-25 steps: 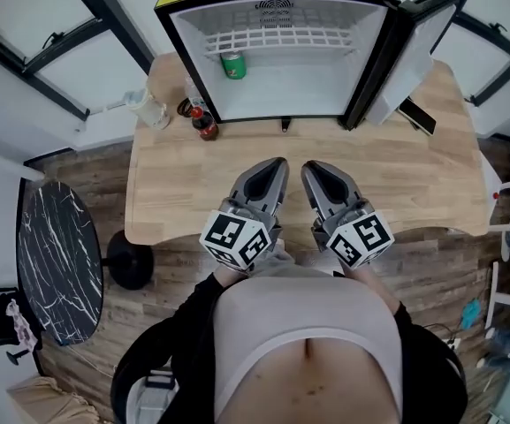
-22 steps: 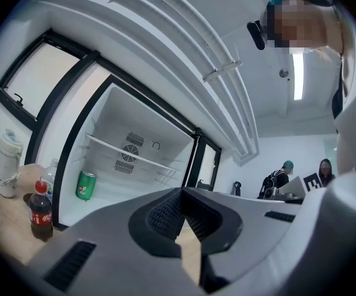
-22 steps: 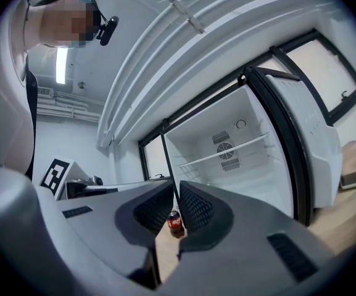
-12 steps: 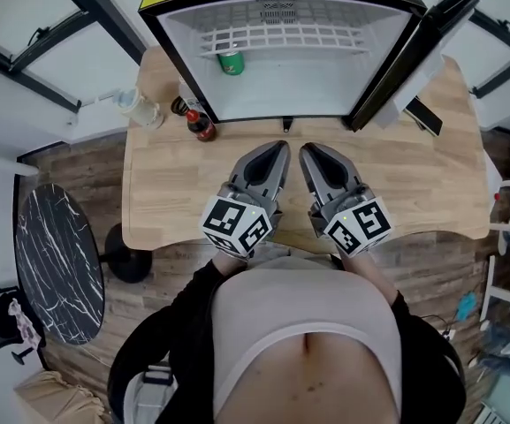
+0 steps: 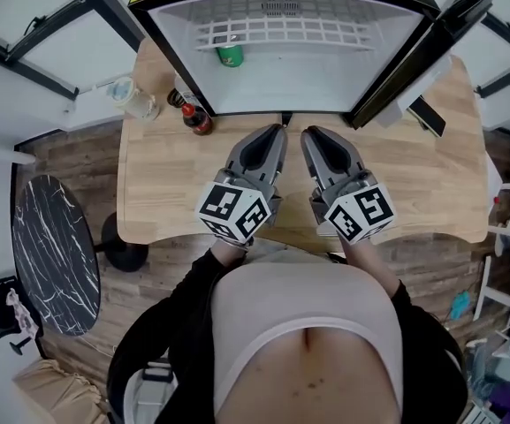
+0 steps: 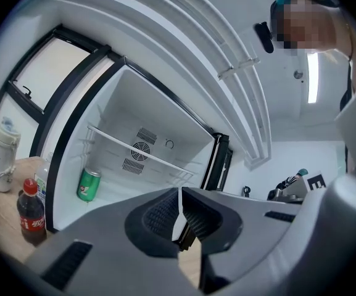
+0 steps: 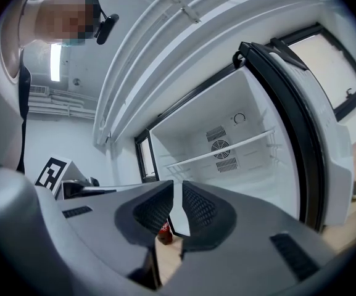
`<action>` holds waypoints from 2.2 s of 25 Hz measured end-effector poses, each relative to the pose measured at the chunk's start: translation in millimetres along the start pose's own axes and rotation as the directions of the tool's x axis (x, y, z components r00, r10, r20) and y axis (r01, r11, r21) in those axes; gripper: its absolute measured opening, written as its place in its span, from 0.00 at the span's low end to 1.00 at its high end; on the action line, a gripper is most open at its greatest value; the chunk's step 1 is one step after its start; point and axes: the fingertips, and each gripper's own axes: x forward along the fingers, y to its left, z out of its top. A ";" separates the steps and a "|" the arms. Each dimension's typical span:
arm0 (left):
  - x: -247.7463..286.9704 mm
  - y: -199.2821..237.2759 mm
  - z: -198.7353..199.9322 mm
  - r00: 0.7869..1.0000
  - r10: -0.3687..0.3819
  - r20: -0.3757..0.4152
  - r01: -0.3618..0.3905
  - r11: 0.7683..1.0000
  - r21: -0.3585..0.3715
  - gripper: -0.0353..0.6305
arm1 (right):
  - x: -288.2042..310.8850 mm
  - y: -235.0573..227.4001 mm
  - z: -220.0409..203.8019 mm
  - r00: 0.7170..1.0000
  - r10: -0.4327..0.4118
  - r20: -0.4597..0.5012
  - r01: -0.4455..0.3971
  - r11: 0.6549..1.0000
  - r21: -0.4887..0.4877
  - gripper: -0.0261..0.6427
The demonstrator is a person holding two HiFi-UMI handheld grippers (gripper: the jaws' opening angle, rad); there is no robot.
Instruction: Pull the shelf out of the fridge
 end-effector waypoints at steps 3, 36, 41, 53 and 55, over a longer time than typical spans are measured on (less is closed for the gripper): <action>5.9 7.3 2.3 1.000 0.015 -0.002 -0.015 1.000 -0.006 0.06 | 6.6 -8.2 1.6 1.000 -0.013 0.001 0.013 1.000 0.012 0.11; 98.7 86.6 40.4 0.994 0.098 0.050 -0.088 0.982 -0.166 0.40 | 104.2 -109.6 34.1 0.991 -0.111 0.080 0.086 0.961 0.263 0.44; 107.1 93.1 44.2 0.993 0.100 0.056 -0.088 0.980 -0.179 0.43 | 113.1 -115.9 38.4 0.988 -0.117 0.098 0.086 0.957 0.276 0.46; 125.9 102.0 75.0 0.988 0.100 0.118 -0.074 0.975 -0.209 0.46 | 138.2 -125.2 54.3 0.985 -0.133 0.113 0.091 0.943 0.321 0.47; 129.4 103.8 77.6 0.987 0.100 0.124 -0.071 0.974 -0.217 0.46 | 141.4 -127.1 54.1 0.984 -0.136 0.119 0.087 0.934 0.347 0.47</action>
